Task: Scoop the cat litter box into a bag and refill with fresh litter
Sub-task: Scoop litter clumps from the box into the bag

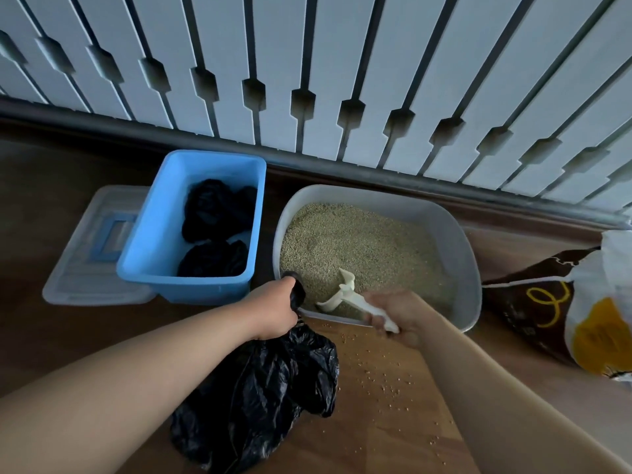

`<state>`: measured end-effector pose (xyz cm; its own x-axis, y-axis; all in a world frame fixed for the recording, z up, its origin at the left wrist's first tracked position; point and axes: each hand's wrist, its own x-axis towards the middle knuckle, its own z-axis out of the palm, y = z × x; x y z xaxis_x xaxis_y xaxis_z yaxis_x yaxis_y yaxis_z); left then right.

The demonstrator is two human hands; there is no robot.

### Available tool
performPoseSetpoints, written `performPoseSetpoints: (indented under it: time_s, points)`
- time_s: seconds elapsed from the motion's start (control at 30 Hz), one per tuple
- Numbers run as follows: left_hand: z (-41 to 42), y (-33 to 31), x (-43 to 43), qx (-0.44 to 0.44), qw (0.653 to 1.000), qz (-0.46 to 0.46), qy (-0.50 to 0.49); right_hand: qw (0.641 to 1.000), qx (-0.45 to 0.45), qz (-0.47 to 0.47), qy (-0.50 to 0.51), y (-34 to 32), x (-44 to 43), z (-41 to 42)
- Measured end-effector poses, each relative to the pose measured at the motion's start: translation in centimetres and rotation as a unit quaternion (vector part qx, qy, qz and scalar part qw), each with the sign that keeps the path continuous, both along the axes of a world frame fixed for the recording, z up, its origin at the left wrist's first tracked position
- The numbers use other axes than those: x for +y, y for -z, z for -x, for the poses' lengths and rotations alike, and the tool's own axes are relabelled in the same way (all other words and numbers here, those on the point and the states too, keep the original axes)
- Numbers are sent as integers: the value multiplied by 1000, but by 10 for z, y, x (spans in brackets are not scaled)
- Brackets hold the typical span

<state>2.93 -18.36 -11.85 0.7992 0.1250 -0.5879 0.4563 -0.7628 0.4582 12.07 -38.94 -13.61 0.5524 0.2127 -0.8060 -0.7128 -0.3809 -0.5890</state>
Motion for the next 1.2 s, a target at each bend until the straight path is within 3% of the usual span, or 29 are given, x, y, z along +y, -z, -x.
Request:
performPoseSetpoints:
  time_s: [0.23, 0.47, 0.8, 1.2]
  points:
    - [0, -1, -2, -4, 1000, -15, 5, 986, 16, -69, 153, 3, 55, 14]
    - [-6, -5, 0, -7, 999, -2, -40, 977, -32, -109, 183, 3, 43, 20]
    - [-15, -14, -4, -12, 998, 13, -59, 976, -148, -87, 137, -3, 2, 18]
    - [-14, -14, -5, -12, 999, -25, -43, 982, -155, -27, 107, -12, -11, 9]
